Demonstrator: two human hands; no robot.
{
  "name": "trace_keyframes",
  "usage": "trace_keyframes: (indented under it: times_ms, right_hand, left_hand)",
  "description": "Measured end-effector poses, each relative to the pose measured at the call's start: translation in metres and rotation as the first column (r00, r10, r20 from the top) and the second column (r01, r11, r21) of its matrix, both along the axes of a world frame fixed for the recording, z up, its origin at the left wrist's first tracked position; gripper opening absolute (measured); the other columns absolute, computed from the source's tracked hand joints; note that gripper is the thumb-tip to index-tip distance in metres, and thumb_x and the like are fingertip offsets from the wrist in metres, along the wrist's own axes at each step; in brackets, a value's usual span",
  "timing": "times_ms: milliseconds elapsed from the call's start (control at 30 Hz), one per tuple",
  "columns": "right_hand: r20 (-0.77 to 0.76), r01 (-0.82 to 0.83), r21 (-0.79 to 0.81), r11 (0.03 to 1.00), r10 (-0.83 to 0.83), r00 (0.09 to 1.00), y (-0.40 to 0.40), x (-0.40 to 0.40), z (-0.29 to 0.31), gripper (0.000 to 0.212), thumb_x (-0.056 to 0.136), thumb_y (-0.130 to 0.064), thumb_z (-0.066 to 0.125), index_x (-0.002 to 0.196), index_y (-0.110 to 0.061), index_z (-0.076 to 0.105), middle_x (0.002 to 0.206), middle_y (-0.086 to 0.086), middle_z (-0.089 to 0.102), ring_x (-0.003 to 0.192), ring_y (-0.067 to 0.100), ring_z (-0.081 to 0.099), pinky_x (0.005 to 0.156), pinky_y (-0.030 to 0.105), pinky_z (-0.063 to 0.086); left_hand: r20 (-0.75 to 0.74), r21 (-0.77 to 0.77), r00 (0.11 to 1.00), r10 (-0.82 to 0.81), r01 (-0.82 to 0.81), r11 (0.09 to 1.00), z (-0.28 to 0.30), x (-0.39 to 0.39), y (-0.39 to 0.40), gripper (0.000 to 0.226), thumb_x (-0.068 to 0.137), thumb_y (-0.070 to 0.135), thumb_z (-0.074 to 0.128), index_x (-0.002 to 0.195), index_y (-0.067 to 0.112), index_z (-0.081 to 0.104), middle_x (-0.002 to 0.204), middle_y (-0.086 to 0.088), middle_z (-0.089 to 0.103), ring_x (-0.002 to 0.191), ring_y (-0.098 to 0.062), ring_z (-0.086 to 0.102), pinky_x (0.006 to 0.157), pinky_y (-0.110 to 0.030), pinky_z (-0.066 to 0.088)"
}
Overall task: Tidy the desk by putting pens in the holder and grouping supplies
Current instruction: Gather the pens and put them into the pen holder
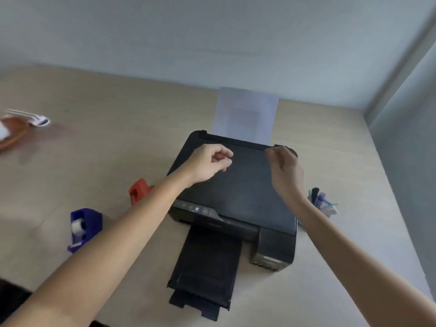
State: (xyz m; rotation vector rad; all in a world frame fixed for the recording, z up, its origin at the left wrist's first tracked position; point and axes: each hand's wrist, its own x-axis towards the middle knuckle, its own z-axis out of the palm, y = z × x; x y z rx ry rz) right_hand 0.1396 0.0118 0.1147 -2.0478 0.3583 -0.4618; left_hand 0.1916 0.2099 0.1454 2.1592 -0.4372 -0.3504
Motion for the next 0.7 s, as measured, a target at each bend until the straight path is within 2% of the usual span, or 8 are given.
trace_keyframes:
  times_ms: [100,167,267,333,433,533,600,700]
  right_hand:
    - [-0.022,-0.186,0.035,0.982,0.187,0.982,0.085,0.013,0.008,0.017,0.093,-0.022,0.049,0.095,-0.021,0.066,0.080,-0.007,0.065,0.070,0.001,0.057,0.055,0.001,0.038]
    - [-0.049,-0.300,0.040,0.953,0.302,0.952,0.138,0.017,0.003,0.018,0.093,-0.019,0.050,0.097,-0.019,0.067,0.081,-0.007,0.067,0.071,0.000,0.059,0.057,0.006,0.040]
    - [-0.095,-0.425,0.028,0.905,0.425,0.900,0.212,0.015,-0.016,0.015,0.091,-0.016,0.053,0.092,-0.013,0.067,0.079,-0.004,0.067,0.070,0.009,0.060,0.059,0.013,0.041]
    - [-0.170,-0.499,0.002,0.867,0.492,0.854,0.257,0.011,-0.036,0.012,0.088,-0.015,0.056,0.087,-0.009,0.066,0.075,-0.003,0.065,0.068,0.013,0.056,0.058,0.019,0.037]
    - [-0.362,-0.573,-0.001,0.820,0.534,0.764,0.300,0.003,-0.078,0.011,0.085,-0.012,0.056,0.085,-0.008,0.066,0.072,0.001,0.063,0.068,0.018,0.056,0.065,0.024,0.040]
    - [-0.561,-0.590,0.006,0.807,0.492,0.666,0.319,-0.003,-0.122,0.015,0.084,-0.010,0.052,0.078,-0.003,0.064,0.078,0.017,0.072,0.077,0.032,0.067,0.073,0.034,0.055]
    - [-0.675,-0.592,0.021,0.806,0.448,0.586,0.326,-0.005,-0.145,0.020,0.085,-0.010,0.049,0.078,0.002,0.062,0.080,0.023,0.071,0.076,0.037,0.068,0.074,0.042,0.059]
    - [-0.797,-0.612,0.043,0.790,0.397,0.456,0.336,-0.005,-0.162,0.016,0.090,-0.012,0.047,0.081,-0.004,0.057,0.077,0.020,0.067,0.072,0.036,0.069,0.069,0.042,0.060]
  left_hand:
    - [-0.077,0.005,0.980,0.186,-0.186,0.983,-0.020,-0.005,0.093,0.010,0.091,0.010,0.062,0.099,0.009,0.067,0.077,-0.002,0.064,0.063,-0.010,0.060,0.057,-0.021,0.045]
    - [-0.121,0.048,0.951,0.284,-0.280,0.959,-0.039,-0.011,0.147,0.007,0.091,0.009,0.060,0.091,0.011,0.066,0.070,-0.001,0.062,0.059,-0.010,0.058,0.056,-0.023,0.045]
    - [-0.182,0.225,0.891,0.416,-0.374,0.900,-0.076,-0.026,0.213,0.010,0.088,0.011,0.056,0.084,0.012,0.065,0.067,-0.002,0.063,0.063,-0.016,0.059,0.067,-0.027,0.046]
    - [-0.206,0.324,0.863,0.461,-0.385,0.864,-0.113,-0.037,0.250,0.012,0.086,0.011,0.057,0.076,0.015,0.061,0.067,-0.005,0.064,0.069,-0.022,0.061,0.073,-0.030,0.047]
    - [-0.214,0.503,0.880,0.424,-0.273,0.820,-0.166,-0.046,0.274,0.015,0.084,0.011,0.056,0.070,0.009,0.061,0.079,-0.018,0.070,0.086,-0.033,0.067,0.079,-0.039,0.051]
    - [-0.226,0.660,0.895,0.386,-0.151,0.736,-0.196,-0.060,0.282,0.011,0.085,0.007,0.059,0.089,-0.003,0.063,0.092,-0.016,0.068,0.095,-0.035,0.065,0.081,-0.040,0.054]
    - [-0.211,0.718,0.899,0.384,-0.124,0.685,-0.213,-0.066,0.285,0.036,0.084,0.013,0.067,0.117,0.001,0.058,0.120,-0.015,0.061,0.112,-0.034,0.061,0.086,-0.041,0.053]
    - [-0.201,0.755,0.922,0.332,-0.070,0.652,-0.223,-0.072,0.285,0.048,0.092,0.024,0.060,0.131,0.000,0.046,0.135,-0.016,0.049,0.126,-0.032,0.051,0.097,-0.040,0.047]
